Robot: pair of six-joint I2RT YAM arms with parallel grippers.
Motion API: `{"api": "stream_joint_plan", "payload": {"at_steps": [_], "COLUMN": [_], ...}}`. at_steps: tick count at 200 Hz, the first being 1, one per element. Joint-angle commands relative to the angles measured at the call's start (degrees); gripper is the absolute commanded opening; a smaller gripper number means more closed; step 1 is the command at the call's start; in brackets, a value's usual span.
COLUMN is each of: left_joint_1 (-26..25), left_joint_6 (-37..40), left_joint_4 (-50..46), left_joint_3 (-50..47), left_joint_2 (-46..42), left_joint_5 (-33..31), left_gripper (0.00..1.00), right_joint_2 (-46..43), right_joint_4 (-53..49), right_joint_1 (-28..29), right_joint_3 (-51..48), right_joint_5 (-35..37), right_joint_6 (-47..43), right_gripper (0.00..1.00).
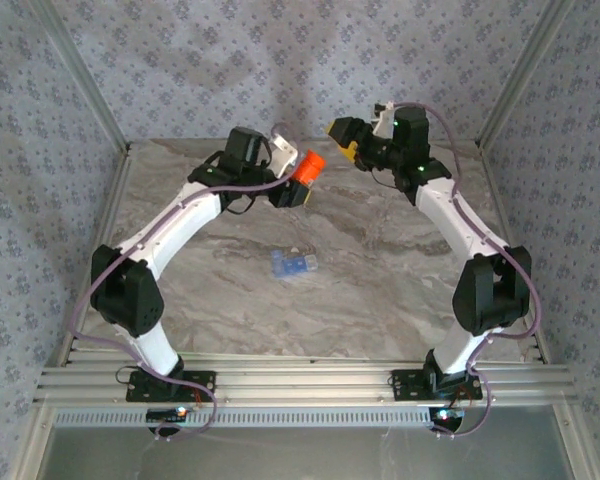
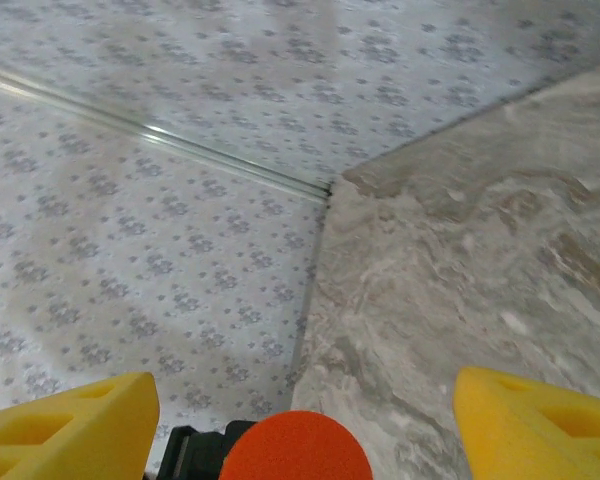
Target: Sort the pills into containers
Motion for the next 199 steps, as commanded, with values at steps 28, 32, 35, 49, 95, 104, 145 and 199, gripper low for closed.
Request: {"api": "stream_joint_plan", "payload": {"at_steps": [28, 32, 35, 49, 95, 104, 145, 199], "left_joint_1": [-1.5, -1.5, -1.6, -1.6, -1.8, -1.9, -1.8, -2.0], "left_joint_6": [5.8, 5.9, 5.9, 5.9, 6.3, 6.5, 6.3, 6.2], "left_joint_4": [-1.2, -1.2, -1.2, -1.3, -1.8, -1.8, -1.7, -1.2], "left_joint_3": [0.7, 0.7, 0.7, 0.8, 1.4, 1.4, 1.5, 1.5], "left_joint_2": [-2.3, -2.3, -2.3, -2.1, -1.7, -1.7, -1.5, -1.5], "left_joint_5": [-6.7, -6.7, -6.7, -6.7, -6.6, -6.6, -6.6, -6.4], "left_gripper": [0.00, 0.00, 0.00, 0.00, 0.00, 0.00, 0.00, 0.00], "right_joint_2": [-0.2, -0.1, 0.0, 0.3, 1.7, 2.1, 3.5, 4.8], "right_joint_4": [-14.1, -14.1, -14.2, -14.7, -15.0, -14.9, -15.5, -15.4], "right_joint_1": [2.6, 2.9, 3.2, 4.1, 6.4, 6.8, 7.7, 7.7], "right_joint_3": [4.6, 4.6, 4.6, 4.9, 5.3, 5.5, 7.2, 8.7], "right_joint_5": [4.4, 4.4, 4.4, 4.4, 4.7, 4.6, 4.3, 3.4], "right_joint_6": [0.6, 0.6, 0.6, 0.3, -0.4, -0.3, -0.6, -0.5], "right_gripper": [0.79, 0.79, 0.79, 0.79, 0.79, 0.79, 0.74, 0.54]}}
